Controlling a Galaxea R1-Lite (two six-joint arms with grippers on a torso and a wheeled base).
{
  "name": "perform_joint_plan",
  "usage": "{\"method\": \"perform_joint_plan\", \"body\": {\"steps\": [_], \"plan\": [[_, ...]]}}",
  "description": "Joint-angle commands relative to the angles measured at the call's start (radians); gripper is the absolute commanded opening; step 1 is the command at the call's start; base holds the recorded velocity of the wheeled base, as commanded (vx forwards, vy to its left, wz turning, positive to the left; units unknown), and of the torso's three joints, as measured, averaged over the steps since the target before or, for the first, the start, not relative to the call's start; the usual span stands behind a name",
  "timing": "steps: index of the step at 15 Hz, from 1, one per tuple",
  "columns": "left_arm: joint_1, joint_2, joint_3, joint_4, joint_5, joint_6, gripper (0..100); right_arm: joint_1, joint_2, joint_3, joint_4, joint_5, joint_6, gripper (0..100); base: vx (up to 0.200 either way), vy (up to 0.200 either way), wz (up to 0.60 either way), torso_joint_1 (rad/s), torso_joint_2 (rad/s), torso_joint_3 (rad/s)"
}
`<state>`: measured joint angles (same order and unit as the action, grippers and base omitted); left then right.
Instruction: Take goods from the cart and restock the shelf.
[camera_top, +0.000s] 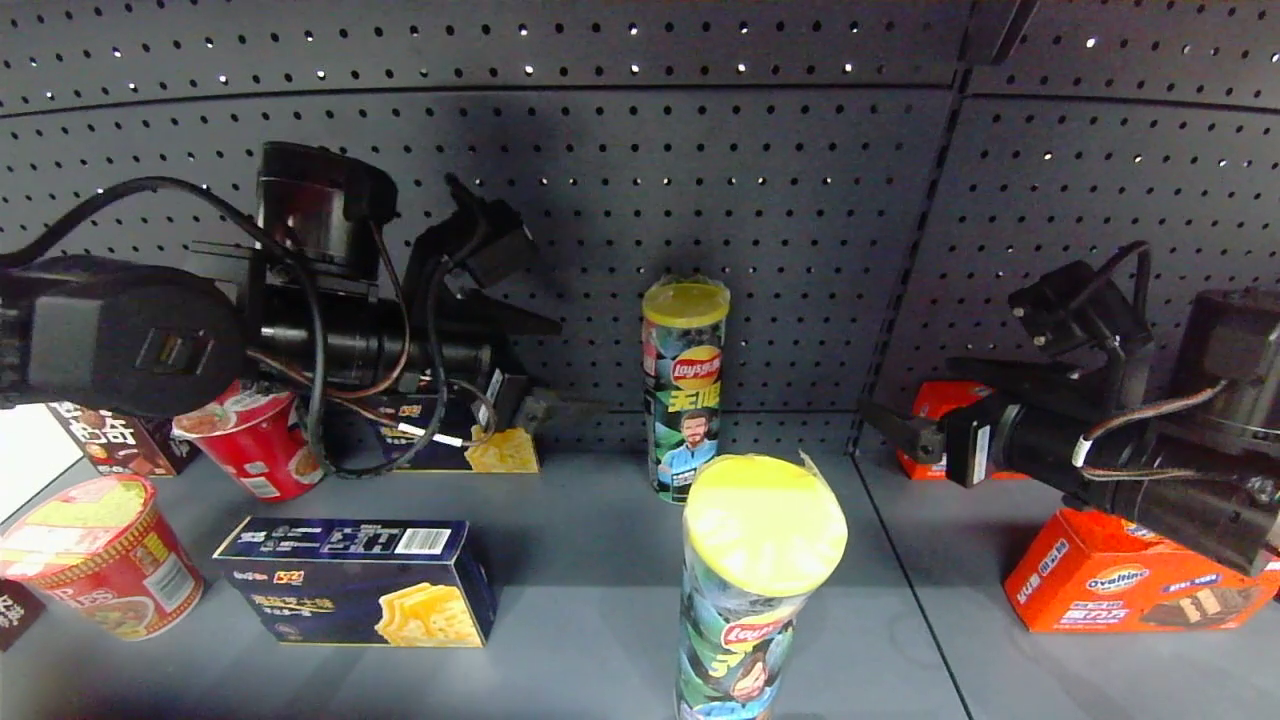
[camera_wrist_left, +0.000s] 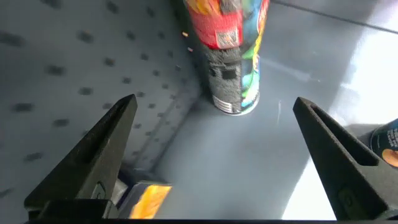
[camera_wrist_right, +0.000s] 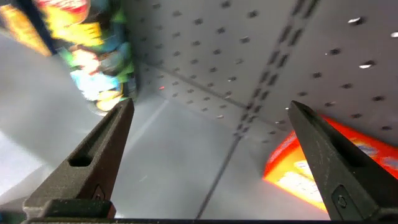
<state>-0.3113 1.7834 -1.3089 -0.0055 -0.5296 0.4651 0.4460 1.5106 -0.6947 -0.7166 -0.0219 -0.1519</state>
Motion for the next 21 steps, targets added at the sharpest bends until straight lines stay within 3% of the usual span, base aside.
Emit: {"method": "perform_joint_plan", "body": {"steps": [1, 3, 5, 7, 11, 13, 15, 16, 17, 21], "plan": [[0.034, -0.045, 0.007, -0.001, 0.023, 0.0, 100, 0.01, 0.014, -0.031, 0.005, -0.032, -0.003, 100, 0.0, 0.0, 0.0, 0.0, 0.0, 0.0], [0.044, -0.124, 0.083, -0.021, 0.103, -0.002, 100, 0.011, -0.01, -0.032, 0.028, -0.043, -0.003, 100, 0.0, 0.0, 0.0, 0.0, 0.0, 0.0], [0.044, -0.226, 0.217, -0.1, 0.201, -0.013, 100, 0.019, -0.058, -0.019, 0.083, -0.078, -0.003, 100, 0.0, 0.0, 0.0, 0.0, 0.0, 0.0], [0.041, -0.361, 0.359, -0.163, 0.281, -0.043, 100, 0.059, -0.104, -0.016, 0.109, -0.087, -0.001, 100, 0.0, 0.0, 0.0, 0.0, 0.0, 0.0], [0.052, -0.628, 0.528, -0.169, 0.438, -0.051, 100, 0.091, -0.233, 0.037, 0.111, -0.135, -0.001, 100, 0.0, 0.0, 0.0, 0.0, 0.0, 0.0], [0.074, -0.719, 0.58, -0.171, 0.482, -0.077, 100, 0.109, -0.319, 0.081, 0.114, -0.136, -0.003, 100, 0.0, 0.0, 0.0, 0.0, 0.0, 0.0], [0.074, -0.78, 0.628, -0.171, 0.554, -0.083, 100, 0.149, -0.432, 0.144, 0.18, -0.136, -0.006, 100, 0.0, 0.0, 0.0, 0.0, 0.0, 0.0], [0.074, -0.78, 0.628, -0.171, 0.554, -0.083, 100, 0.149, -0.432, 0.144, 0.18, -0.136, -0.006, 100, 0.0, 0.0, 0.0, 0.0, 0.0, 0.0], [0.077, -0.822, 0.663, -0.172, 0.586, -0.121, 100, 0.174, -0.514, 0.202, 0.236, -0.136, -0.006, 100, 0.0, 0.0, 0.0, 0.0, 0.0, 0.0], [0.074, -0.941, 0.763, -0.169, 0.652, -0.129, 100, 0.3, -0.595, 0.227, 0.388, -0.17, -0.009, 100, 0.0, 0.0, 0.0, 0.0, 0.0, 0.0]]}}
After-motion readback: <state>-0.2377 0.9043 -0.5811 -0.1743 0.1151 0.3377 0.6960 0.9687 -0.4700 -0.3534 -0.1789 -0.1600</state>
